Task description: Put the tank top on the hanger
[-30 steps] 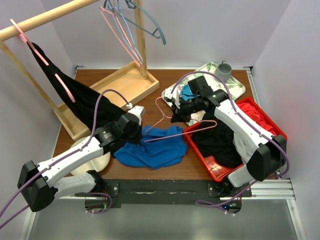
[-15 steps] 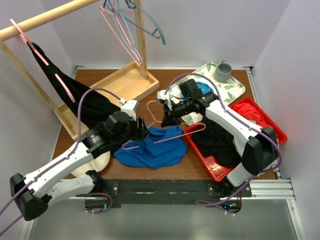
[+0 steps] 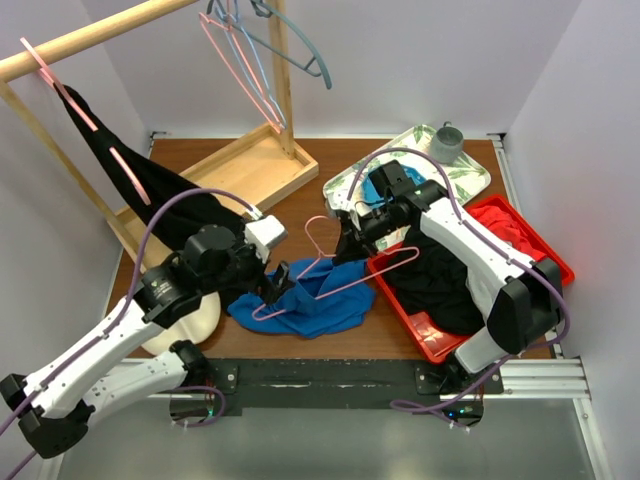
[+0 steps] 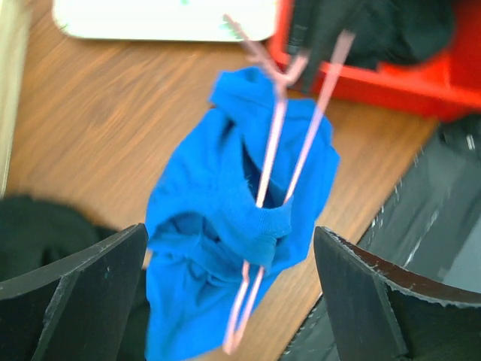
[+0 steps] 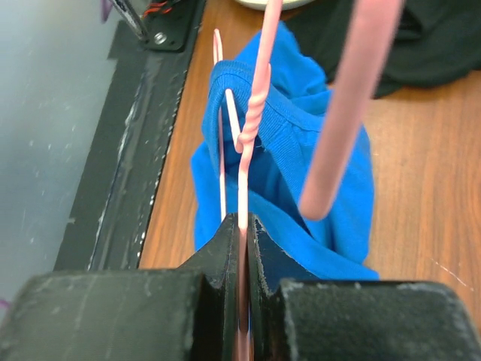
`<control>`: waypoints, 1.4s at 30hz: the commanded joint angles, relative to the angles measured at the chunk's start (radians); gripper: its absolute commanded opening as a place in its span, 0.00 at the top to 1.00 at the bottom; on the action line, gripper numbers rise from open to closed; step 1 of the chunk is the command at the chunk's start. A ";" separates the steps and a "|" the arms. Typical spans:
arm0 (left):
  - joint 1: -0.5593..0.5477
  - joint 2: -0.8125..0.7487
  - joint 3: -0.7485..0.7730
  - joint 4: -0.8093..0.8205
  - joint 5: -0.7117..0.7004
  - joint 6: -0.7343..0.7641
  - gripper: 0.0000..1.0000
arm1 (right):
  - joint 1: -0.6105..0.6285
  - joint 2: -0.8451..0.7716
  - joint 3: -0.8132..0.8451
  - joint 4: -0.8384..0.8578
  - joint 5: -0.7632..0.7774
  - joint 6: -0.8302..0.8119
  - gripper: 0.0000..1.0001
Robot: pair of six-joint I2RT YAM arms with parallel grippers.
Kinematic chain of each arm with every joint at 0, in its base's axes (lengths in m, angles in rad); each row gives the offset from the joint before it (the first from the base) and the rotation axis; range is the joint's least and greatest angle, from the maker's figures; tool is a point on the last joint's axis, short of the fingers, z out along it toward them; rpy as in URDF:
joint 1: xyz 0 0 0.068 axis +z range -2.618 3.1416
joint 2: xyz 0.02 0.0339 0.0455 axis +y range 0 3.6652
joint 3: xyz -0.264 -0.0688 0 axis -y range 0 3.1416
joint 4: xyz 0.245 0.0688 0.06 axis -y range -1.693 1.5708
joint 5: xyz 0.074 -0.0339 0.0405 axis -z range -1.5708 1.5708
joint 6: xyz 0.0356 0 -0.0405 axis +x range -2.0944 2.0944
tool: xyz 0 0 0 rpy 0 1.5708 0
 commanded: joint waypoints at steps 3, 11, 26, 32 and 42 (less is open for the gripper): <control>0.002 0.053 -0.078 0.176 0.346 0.266 0.03 | 0.003 -0.051 0.048 -0.114 -0.080 -0.154 1.00; 0.002 0.215 -0.120 0.288 0.380 0.211 0.22 | 0.003 -0.039 0.059 -0.142 -0.093 -0.182 1.00; 0.005 0.037 -0.281 0.372 0.279 -0.086 1.00 | 0.005 -0.027 0.065 -0.090 -0.067 -0.102 0.80; 0.006 -0.104 -0.362 0.368 0.200 -0.280 1.00 | 0.002 -0.033 0.140 0.036 0.136 0.131 0.38; 0.008 -0.181 -0.433 0.357 0.135 -0.363 1.00 | -0.095 -0.105 0.193 0.197 0.422 0.367 0.15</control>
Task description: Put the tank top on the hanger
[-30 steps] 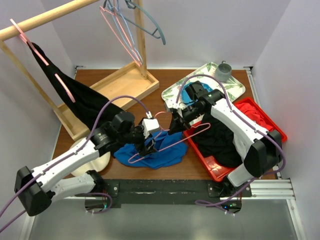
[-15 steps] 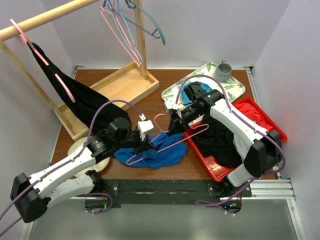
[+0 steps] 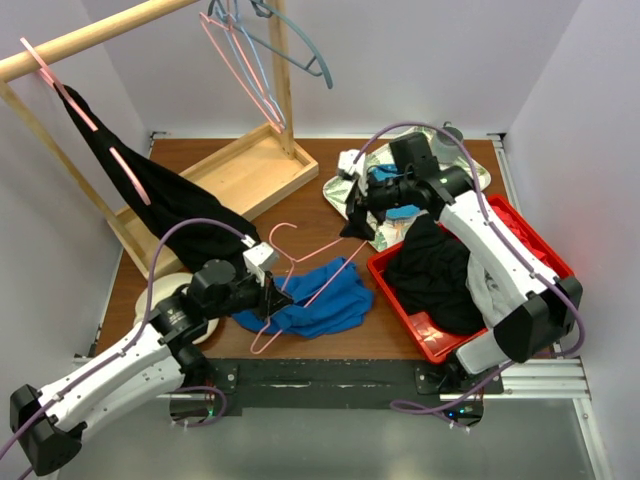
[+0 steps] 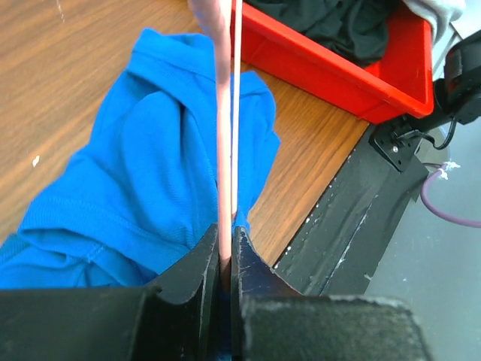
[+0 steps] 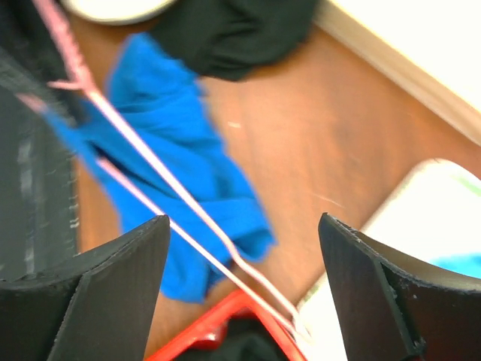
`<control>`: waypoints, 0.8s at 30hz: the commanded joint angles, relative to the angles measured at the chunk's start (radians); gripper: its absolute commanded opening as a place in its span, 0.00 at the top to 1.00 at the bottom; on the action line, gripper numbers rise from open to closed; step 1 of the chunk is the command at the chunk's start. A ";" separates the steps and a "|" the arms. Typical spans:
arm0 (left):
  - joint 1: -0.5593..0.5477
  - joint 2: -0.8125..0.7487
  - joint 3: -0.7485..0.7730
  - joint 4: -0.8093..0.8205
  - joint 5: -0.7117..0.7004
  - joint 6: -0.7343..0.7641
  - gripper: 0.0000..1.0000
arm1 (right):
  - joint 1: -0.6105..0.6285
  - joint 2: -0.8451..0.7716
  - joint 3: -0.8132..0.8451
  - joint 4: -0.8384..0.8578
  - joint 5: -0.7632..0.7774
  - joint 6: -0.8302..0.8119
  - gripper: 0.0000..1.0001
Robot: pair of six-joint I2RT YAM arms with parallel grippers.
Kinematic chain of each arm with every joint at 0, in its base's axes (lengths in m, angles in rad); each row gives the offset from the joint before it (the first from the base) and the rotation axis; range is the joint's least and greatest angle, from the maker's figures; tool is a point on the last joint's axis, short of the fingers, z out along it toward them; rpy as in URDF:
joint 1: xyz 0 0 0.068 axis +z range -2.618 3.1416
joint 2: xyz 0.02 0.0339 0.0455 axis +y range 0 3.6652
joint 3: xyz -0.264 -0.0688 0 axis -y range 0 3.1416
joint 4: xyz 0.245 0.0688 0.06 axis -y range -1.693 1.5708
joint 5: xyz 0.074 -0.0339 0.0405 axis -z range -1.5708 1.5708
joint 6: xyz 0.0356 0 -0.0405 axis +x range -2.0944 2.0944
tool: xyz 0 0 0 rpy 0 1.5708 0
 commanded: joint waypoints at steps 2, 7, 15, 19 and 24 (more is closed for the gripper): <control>0.004 0.003 0.012 0.011 -0.024 -0.046 1.00 | -0.059 -0.060 0.028 0.117 0.142 0.128 0.14; 0.004 -0.011 0.048 -0.049 -0.087 -0.072 1.00 | -0.055 -0.102 -0.067 0.053 -0.097 -0.016 0.18; 0.004 -0.060 0.060 -0.114 -0.314 -0.224 1.00 | 0.106 -0.113 -0.386 0.264 0.108 0.062 0.20; 0.004 -0.064 0.020 -0.092 -0.317 -0.273 1.00 | 0.116 -0.063 -0.441 0.401 0.222 0.198 0.22; 0.004 -0.072 -0.018 -0.068 -0.313 -0.304 1.00 | 0.128 0.012 -0.481 0.541 0.337 0.409 0.26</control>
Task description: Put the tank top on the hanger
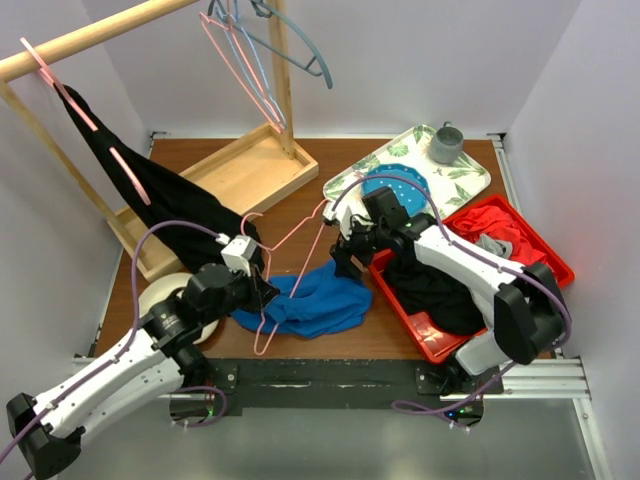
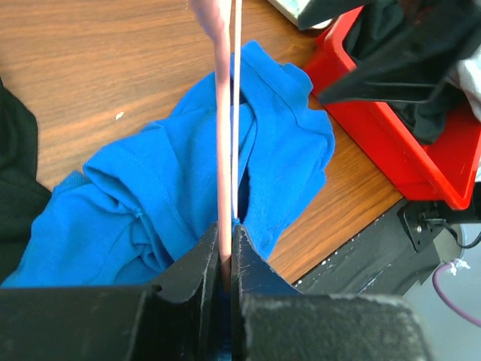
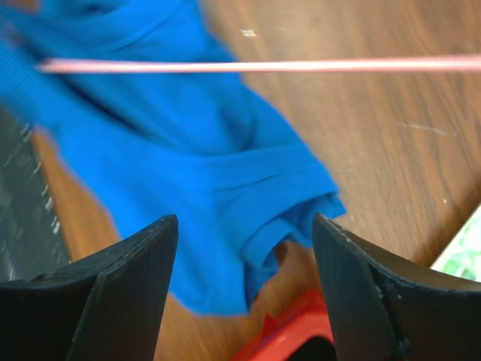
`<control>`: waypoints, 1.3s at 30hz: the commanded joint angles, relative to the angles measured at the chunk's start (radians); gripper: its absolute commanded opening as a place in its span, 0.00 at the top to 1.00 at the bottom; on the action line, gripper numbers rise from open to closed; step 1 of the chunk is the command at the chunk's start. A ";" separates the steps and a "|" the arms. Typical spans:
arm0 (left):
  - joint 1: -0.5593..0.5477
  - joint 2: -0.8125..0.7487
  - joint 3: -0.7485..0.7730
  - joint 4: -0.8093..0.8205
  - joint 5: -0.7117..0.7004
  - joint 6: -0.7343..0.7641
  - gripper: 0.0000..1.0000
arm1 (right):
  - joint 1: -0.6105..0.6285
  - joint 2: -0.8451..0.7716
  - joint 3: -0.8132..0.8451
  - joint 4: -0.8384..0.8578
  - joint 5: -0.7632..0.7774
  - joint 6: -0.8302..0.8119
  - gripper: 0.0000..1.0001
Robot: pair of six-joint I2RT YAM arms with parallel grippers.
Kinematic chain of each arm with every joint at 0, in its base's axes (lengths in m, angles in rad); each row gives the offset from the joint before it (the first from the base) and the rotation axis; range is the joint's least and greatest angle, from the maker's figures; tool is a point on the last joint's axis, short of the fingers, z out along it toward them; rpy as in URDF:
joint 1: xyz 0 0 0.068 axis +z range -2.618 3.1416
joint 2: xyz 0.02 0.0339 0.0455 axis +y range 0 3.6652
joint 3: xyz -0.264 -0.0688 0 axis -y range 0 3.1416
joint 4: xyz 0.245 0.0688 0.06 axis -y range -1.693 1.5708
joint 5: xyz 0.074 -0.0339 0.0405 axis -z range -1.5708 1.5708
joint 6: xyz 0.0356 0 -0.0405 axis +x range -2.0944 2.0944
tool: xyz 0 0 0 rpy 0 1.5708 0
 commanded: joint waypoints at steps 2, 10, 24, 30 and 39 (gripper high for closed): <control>0.004 -0.020 -0.031 0.056 -0.028 -0.062 1.00 | 0.012 0.047 -0.013 0.198 0.173 0.233 0.28; 0.004 -0.038 -0.051 0.068 -0.037 -0.067 1.00 | 0.024 0.139 -0.008 0.199 0.182 0.281 0.38; 0.004 -0.064 -0.077 0.062 -0.028 -0.062 1.00 | 0.046 0.102 0.093 0.098 0.230 0.233 0.93; 0.004 -0.063 -0.071 0.106 0.057 -0.006 1.00 | -0.149 -0.011 0.110 0.084 0.090 0.232 1.00; 0.004 -0.034 -0.077 0.189 0.241 0.059 1.00 | -0.315 -0.053 0.128 0.092 -0.032 0.224 1.00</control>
